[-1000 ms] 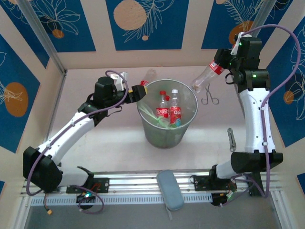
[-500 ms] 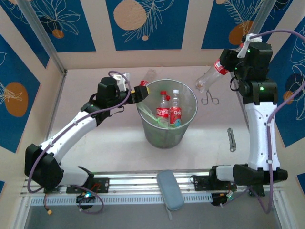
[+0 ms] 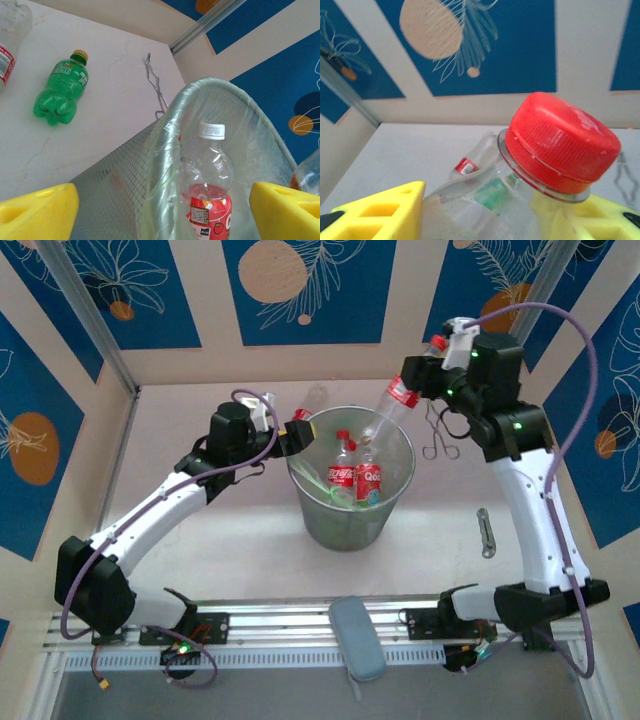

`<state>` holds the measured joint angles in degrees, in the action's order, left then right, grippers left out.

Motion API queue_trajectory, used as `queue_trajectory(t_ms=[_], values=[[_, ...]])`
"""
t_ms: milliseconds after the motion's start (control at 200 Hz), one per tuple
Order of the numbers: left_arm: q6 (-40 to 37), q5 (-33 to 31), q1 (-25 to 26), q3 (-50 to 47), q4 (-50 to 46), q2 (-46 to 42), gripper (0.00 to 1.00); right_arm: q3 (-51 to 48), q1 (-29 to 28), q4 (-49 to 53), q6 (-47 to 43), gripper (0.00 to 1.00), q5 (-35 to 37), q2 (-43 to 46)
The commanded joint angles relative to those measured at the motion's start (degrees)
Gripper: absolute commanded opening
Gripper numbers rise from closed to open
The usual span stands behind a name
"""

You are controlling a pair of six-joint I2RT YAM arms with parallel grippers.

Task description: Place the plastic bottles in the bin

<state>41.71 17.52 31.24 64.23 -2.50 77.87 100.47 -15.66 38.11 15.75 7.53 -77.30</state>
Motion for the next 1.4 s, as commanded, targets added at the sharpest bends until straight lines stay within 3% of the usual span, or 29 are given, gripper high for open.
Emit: queue_trajectory(t_ms=[0, 325, 780, 1045, 1240, 1396], values=[[0.03, -0.99, 0.77, -0.24, 0.81, 0.3, 0.88, -0.62, -2.56, -2.42, 0.68, 0.51, -1.85, -2.37], [0.25, -1.13, 0.94, -0.12, 1.22, 1.07, 0.87, -3.19, -6.24, -2.55, -0.58, 0.52, -4.99, -7.14], [-0.35, -1.3, 1.39, 1.4, 0.65, 2.22, 0.87, -8.58, -6.97, -2.42, 1.56, 0.8, -10.12, -5.33], [-3.61, -2.81, 1.02, 3.96, -2.24, 2.01, 0.88, -6.91, -4.06, -0.62, 1.2, 0.82, -9.37, -2.34], [-6.88, -4.2, -1.93, 5.66, -5.41, -0.75, 0.93, -6.2, -1.61, 0.37, 1.14, 0.83, -9.64, -1.29], [-10.12, -5.89, -7.52, 6.72, -10.77, -1.82, 0.95, -6.7, 1.19, 1.64, 2.08, 0.86, -9.55, 0.45]])
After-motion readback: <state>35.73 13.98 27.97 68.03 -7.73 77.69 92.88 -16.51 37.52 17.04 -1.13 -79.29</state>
